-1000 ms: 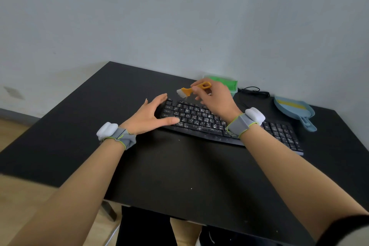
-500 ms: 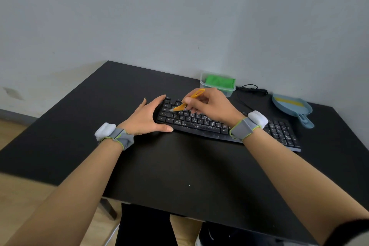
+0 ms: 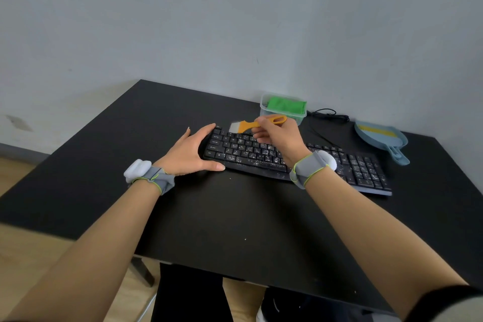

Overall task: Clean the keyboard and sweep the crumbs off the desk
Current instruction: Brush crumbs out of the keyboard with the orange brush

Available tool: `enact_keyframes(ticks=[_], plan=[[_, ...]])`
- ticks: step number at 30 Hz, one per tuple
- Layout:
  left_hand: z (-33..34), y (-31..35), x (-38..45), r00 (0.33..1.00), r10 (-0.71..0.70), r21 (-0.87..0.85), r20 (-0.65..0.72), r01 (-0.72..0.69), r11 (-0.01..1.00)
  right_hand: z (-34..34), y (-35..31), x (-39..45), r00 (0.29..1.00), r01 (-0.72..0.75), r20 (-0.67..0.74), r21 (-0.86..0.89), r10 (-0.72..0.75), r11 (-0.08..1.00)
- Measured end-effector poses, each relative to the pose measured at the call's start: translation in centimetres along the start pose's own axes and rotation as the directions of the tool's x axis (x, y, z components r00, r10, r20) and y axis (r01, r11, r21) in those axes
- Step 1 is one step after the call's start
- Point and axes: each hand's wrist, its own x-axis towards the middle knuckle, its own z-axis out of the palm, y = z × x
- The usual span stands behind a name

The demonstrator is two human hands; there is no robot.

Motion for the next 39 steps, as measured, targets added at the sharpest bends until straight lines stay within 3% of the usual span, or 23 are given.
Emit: enact_keyframes(ticks=[4,7,11,13,16,19,21,23,27,29,33,36,39], plan=[[0.1,-0.6,0.2,1.000,0.006,0.006,0.018,-0.006,1.000,-0.9,-1.2,-0.5,0.962,-0.215,0.167,-0.017,0.214,0.977],[0.2,-0.9,0.5,1.000,0.019,0.010,0.010,-0.019,1.000,-1.8,-1.9,-0.8,0.918,-0.256,0.287,-0.100,0.274,0.962],[0.3,-1.2,0.7,1.000,0.009,0.016,0.017,-0.009,1.000,-1.8,-1.3,-0.4,0.987,-0.040,0.155,0.053,0.032,0.998],[0.3,-1.3,0.8,1.000,-0.004,0.010,0.022,0.004,1.000,-1.6,-1.0,-0.1,0.991,0.120,0.049,0.017,-0.121,0.993],[0.4,-1.7,1.0,1.000,-0.010,0.021,0.023,0.010,1.000,-1.2,-1.1,0.0,0.962,0.265,0.027,-0.325,-0.271,0.908],[0.4,-1.7,1.0,1.000,-0.008,0.019,0.022,0.007,1.000,-0.6,-1.3,0.0,0.907,0.407,0.184,-0.610,-0.378,0.680],[0.4,-1.4,0.9,1.000,-0.002,0.021,0.017,0.002,1.000,-0.4,-1.4,-0.2,0.878,0.468,0.273,-0.657,-0.393,0.591],[0.4,-1.4,0.9,1.000,-0.004,0.019,0.013,0.004,1.000,-0.3,-1.5,-0.5,0.865,0.500,0.334,-0.645,-0.376,0.577],[0.4,-1.6,0.9,1.000,0.009,0.023,0.018,-0.010,1.000,-0.7,-2.4,-1.5,0.862,0.485,0.421,-0.520,-0.283,0.703],[0.3,-1.2,0.7,1.000,0.014,0.023,0.010,-0.014,1.000,-0.7,-3.0,-1.8,0.853,0.504,0.396,-0.465,-0.338,0.727],[0.3,-0.8,0.5,1.000,-0.001,0.013,0.010,0.001,1.000,-0.6,-2.9,-1.7,0.791,0.606,0.362,-0.573,-0.492,0.552],[0.3,-0.8,0.5,1.000,-0.015,0.010,0.017,0.015,1.000,-0.5,-2.2,-1.6,0.781,0.612,0.415,-0.659,-0.468,0.438],[0.2,-0.4,0.3,1.000,-0.018,0.008,0.013,0.018,1.000,-0.6,-2.0,-1.9,0.798,0.597,0.440,-0.675,-0.412,0.434]])
